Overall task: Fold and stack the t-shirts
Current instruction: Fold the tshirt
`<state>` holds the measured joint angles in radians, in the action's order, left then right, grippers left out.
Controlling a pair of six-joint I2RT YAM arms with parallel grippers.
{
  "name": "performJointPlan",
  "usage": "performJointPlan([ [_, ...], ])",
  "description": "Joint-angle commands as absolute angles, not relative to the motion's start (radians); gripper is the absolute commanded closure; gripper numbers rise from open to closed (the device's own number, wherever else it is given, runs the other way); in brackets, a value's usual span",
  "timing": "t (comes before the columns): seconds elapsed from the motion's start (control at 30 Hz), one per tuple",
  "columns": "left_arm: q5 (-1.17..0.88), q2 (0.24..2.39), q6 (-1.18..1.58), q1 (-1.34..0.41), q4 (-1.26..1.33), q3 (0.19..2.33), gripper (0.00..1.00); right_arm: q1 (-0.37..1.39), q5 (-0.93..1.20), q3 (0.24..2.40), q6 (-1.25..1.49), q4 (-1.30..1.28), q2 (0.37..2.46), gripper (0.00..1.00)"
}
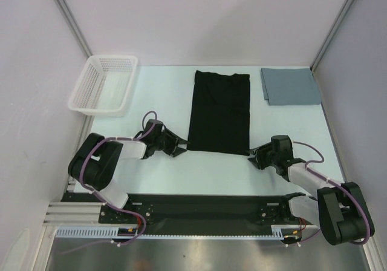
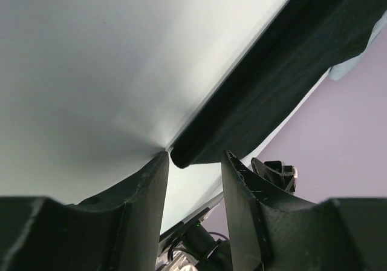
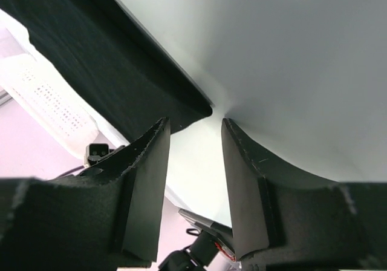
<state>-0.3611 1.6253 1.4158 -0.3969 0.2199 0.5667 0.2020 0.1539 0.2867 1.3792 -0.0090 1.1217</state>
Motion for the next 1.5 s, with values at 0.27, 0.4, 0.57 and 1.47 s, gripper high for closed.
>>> performJointPlan([
  [0.27, -0.322, 1.686, 1.416, -0.423, 0.107, 0.589, 0.54, 0.172, 0.113, 0.311, 1.364, -0.018, 1.215, 0.63],
  [0.4, -0.316, 1.692, 1.413, -0.417, 0.115, 0.594, 0.61, 0.169, 0.118, 0.314, 1.358, -0.023, 1.223, 0.65],
  [0.57, -0.308, 1.701, 1.391, -0.400, 0.147, 0.586, 0.73, 0.169, 0.124, 0.296, 1.362, -0.009, 1.235, 0.70],
  [1.47, -0.344, 1.447, 1.290, -0.399, 0.084, 0.401, 1.00, 0.236, 0.178, 0.256, 1.175, -0.282, 0.912, 1.00],
])
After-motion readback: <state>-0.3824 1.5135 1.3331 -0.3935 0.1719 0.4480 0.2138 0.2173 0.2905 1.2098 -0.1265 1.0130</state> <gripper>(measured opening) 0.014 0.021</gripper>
